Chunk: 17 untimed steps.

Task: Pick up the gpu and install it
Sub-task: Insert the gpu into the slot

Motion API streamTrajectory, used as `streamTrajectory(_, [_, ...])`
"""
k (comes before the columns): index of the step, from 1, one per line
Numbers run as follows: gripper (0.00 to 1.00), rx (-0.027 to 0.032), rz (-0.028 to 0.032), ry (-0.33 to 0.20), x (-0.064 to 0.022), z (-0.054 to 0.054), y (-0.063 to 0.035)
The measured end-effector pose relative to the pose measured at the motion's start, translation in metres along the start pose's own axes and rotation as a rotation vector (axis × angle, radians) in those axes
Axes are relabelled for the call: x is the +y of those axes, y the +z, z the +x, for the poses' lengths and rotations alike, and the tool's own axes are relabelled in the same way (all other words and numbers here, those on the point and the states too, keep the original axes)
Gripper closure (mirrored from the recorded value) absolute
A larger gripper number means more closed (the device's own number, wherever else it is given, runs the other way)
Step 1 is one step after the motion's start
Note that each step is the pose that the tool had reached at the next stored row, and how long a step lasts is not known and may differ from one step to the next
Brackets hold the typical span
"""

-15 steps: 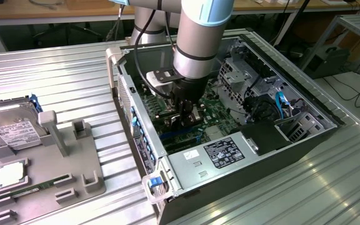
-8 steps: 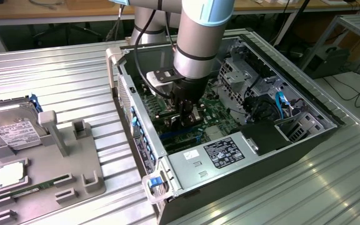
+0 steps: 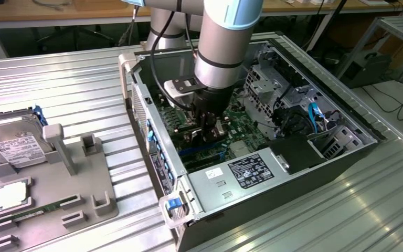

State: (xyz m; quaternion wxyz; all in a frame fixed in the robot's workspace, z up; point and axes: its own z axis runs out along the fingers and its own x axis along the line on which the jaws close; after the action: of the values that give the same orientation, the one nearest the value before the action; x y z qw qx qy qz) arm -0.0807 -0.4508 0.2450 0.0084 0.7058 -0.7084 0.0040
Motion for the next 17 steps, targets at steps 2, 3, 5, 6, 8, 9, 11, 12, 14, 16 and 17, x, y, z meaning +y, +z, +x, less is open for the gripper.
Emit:
streamTrajectory(2, [0.72,0.0,0.0001,0.0,0.0,0.0001,0.0])
streamTrajectory(3, [0.72,0.0,0.0,0.0,0.0,0.0001,0.0])
streamTrajectory(5, [0.72,0.0001,0.0,0.0,0.0,0.0002,0.0002])
streamTrajectory(6, [0.72,0.0001,0.0,0.0,0.0,0.0002,0.0011])
streamTrajectory(8, [0.72,0.0007,-0.0004,0.0,0.0,0.0002,0.0024])
streamTrajectory(9, [0.72,-0.0003,-0.0002,0.0,0.0,0.0001,0.0033])
streamTrajectory(11, [0.72,-0.0001,-0.0005,0.0,0.0,0.0001,0.0042])
streamTrajectory(12, [0.72,0.0001,-0.0006,0.0,0.0,0.0001,0.0046])
streamTrajectory(14, [0.72,0.0002,-0.0006,0.0,0.0,0.0001,0.0054])
streamTrajectory(16, [0.72,0.0002,-0.0007,0.0,0.0,0.0001,0.0061])
streamTrajectory(17, [0.72,0.0002,-0.0008,0.0,0.0,0.0001,0.0061])
